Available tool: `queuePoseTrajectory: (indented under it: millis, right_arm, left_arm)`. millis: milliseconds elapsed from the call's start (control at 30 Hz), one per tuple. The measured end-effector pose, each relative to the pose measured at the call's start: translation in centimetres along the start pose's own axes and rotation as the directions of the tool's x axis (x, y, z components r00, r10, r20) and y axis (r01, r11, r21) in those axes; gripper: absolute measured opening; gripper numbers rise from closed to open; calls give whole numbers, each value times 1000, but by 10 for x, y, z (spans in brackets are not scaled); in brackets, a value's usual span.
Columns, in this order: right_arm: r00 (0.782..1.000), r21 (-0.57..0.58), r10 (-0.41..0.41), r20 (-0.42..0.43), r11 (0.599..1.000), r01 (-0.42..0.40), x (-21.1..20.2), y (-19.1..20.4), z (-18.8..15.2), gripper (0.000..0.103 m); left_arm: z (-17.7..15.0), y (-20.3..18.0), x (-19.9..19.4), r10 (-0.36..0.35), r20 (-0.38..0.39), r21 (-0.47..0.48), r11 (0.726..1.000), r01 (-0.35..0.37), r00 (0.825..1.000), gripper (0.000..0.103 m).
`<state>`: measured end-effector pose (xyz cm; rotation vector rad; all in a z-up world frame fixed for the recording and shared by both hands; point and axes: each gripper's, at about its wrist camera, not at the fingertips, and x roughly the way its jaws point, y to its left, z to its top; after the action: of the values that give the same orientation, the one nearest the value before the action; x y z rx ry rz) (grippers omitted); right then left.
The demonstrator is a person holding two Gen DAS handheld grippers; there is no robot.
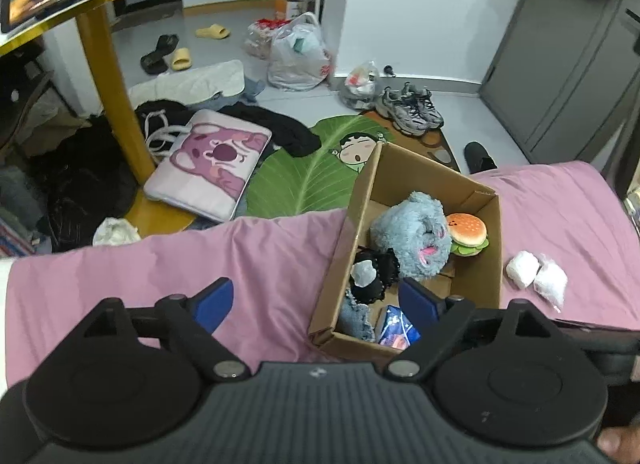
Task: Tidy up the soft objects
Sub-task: 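Open the left gripper to drop the denim plush while the right drops the tissue pack, then grasp the white wrapped pad with the left gripper while the right grasps the clear fluff bag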
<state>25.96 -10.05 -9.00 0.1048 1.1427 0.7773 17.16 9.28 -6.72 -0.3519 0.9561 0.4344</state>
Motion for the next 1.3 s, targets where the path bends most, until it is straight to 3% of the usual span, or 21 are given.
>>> queuePoseTrajectory:
  millis: [267, 467, 600, 733, 1033, 1300]
  right_arm:
    - [998, -24, -15, 63, 1000, 17, -32, -19, 5, 96]
    - [992, 38, -29, 126, 999, 25, -52, -39, 10, 103]
    - [987, 57, -6, 158, 998, -3, -64, -52, 11, 103]
    - [981, 103, -41, 187, 994, 22, -74, -73, 11, 103]
    - [969, 226, -65, 240, 974, 9, -89, -123, 6, 103]
    - [951, 327, -90, 295, 945, -12, -97, -160, 1, 103]
  left_arm:
    - [3, -13, -13, 4, 4, -9, 1000, -4, 1000, 96]
    - [4, -21, -20, 16, 17, -15, 1000, -16, 1000, 97]
    - [2, -28, -25, 15, 35, -17, 1000, -14, 999, 101]
    - [1, -38, -27, 22, 46, -1, 1000, -22, 999, 102]
    - [-3, -65, -30, -39, 90, -15, 999, 40, 995, 103]
    - [-2, -97, -22, -10, 88, 9, 1000, 10, 996, 102]
